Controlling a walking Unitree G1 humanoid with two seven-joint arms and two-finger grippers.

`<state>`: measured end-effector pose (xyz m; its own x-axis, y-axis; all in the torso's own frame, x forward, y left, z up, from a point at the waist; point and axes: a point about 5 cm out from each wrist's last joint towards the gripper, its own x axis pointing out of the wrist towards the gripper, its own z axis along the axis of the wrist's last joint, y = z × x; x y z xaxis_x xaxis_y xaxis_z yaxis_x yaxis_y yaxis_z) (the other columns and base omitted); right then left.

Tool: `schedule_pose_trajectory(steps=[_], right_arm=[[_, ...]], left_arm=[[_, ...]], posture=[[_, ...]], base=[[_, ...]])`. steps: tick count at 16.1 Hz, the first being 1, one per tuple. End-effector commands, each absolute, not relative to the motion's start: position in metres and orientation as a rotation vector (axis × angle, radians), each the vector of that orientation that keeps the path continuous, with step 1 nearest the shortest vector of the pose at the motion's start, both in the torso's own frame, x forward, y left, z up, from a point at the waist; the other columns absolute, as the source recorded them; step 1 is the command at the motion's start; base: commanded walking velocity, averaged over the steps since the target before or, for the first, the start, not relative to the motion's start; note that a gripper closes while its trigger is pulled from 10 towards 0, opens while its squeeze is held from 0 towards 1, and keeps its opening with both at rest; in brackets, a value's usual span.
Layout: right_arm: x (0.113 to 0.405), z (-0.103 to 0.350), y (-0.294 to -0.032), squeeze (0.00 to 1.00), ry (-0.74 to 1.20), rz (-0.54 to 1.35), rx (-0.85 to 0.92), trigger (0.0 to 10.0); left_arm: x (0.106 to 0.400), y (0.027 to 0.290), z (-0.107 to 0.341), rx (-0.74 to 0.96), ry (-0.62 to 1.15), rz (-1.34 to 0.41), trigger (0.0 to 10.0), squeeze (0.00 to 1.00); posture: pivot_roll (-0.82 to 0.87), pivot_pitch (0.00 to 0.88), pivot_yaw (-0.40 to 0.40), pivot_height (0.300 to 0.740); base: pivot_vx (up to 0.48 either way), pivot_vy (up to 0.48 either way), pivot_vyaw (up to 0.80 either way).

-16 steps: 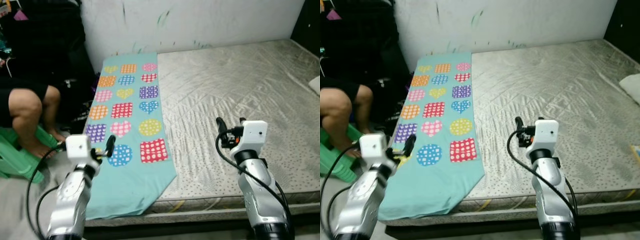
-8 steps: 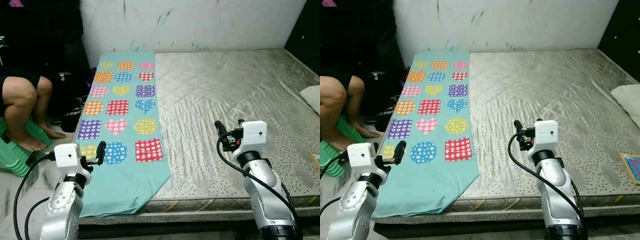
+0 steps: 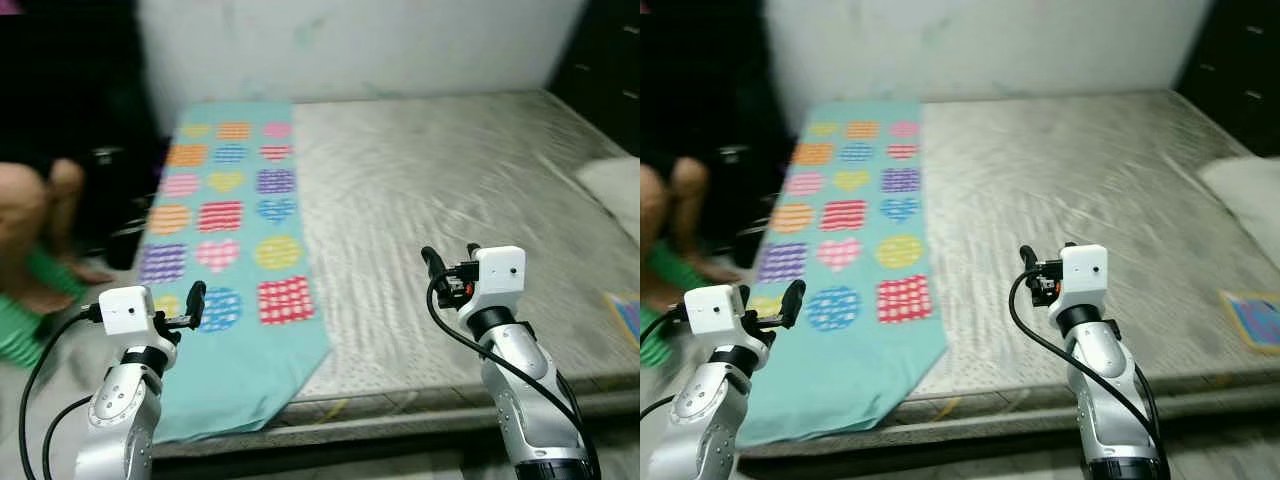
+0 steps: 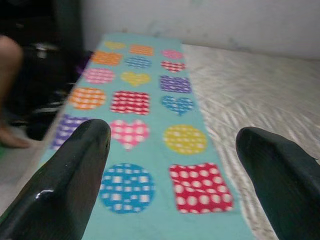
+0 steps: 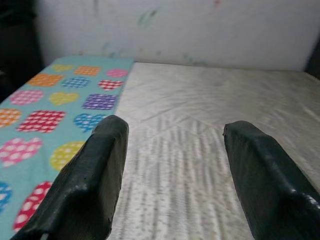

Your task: Clean up the room

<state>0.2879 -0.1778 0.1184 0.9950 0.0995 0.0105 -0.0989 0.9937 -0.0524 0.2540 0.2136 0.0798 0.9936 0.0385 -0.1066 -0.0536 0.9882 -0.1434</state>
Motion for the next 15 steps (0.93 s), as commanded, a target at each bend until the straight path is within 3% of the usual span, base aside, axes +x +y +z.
schedule_pose_trajectory(steps=[1, 3, 13, 15], right_arm=[[0.287, 0.121, -0.181, 0.0, -0.013, 0.093, -0.051, 10.0], [0.284, 0.121, -0.184, 0.0, -0.011, 0.086, -0.057, 10.0], [0.272, 0.118, -0.176, 0.0, 0.018, 0.122, -0.021, 10.0], [0.271, 0.118, -0.175, 0.0, 0.021, 0.133, -0.027, 10.0]], left_arm=[[0.255, 0.21, 0.083, -0.152, 0.099, 0.033, 10.0, 0.0], [0.254, 0.207, 0.083, -0.157, 0.104, 0.024, 10.0, 0.0], [0.247, 0.21, 0.084, -0.149, 0.134, 0.016, 10.0, 0.0], [0.246, 0.21, 0.085, -0.15, 0.139, 0.016, 10.0, 0.0]], posture=[[-0.19, 0.0, 0.008, 0.74], [-0.19, 0.0, 0.012, 0.74], [-0.18, 0.0, 0.018, 0.74], [-0.18, 0.0, 0.019, 0.71]], base=[[0.0, 0.0, -0.8], [0.0, 0.0, -0.64], [0.0, 0.0, 0.0], [0.0, 0.0, 0.0]])
